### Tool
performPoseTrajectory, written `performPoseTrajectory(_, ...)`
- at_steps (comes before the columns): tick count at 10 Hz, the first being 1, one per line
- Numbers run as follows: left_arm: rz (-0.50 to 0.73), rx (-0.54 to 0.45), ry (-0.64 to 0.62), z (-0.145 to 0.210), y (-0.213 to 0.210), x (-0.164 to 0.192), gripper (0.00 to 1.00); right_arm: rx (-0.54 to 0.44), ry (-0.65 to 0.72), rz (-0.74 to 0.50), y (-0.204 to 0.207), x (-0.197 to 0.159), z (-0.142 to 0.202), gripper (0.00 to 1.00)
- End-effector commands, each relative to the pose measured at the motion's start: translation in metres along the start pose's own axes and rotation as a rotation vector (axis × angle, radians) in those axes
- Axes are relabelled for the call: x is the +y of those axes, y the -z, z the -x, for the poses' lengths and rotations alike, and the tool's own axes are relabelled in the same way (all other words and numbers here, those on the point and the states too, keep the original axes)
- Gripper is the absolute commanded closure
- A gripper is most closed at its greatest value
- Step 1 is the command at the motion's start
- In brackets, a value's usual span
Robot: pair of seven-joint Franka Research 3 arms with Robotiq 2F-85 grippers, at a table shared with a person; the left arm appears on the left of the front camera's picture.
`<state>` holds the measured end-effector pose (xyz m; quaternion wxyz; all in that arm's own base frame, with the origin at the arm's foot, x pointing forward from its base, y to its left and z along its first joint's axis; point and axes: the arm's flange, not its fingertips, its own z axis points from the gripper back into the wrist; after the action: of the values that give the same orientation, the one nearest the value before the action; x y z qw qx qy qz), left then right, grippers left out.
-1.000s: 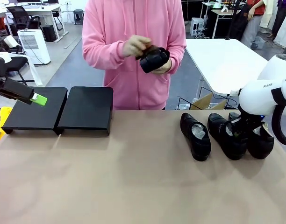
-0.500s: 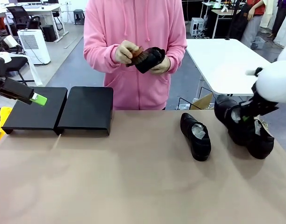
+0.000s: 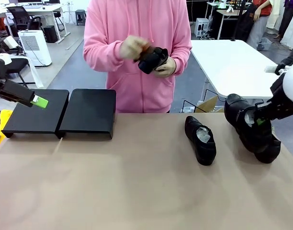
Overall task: Organize the shoes by placing them on the stand.
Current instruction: Pick up one Shoe and place it in the middle of the table.
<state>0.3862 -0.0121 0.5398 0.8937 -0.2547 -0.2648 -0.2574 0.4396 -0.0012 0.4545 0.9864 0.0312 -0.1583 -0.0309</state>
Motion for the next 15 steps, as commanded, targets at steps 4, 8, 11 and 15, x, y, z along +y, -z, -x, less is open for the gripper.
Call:
performPoseTrajectory(4,0.020,-0.015,0.014,-0.001,0.000,0.002,0.00,-0.034,0.140,-0.005,-0.037,0.046,0.013,1.00)
performPoseTrajectory(8,0.020,-0.015,0.014,-0.001,0.000,0.002,0.00,-0.001,0.057,-0.191,-0.085,0.165,0.085,1.00)
performPoseTrajectory(11,0.020,-0.015,0.014,-0.001,0.000,0.002,0.00,0.115,0.009,-0.147,-0.016,0.255,0.117,1.00)
performPoseTrajectory(15,0.020,-0.015,0.014,-0.001,0.000,0.002,0.00,0.118,0.128,-0.183,0.040,0.298,0.141,1.00)
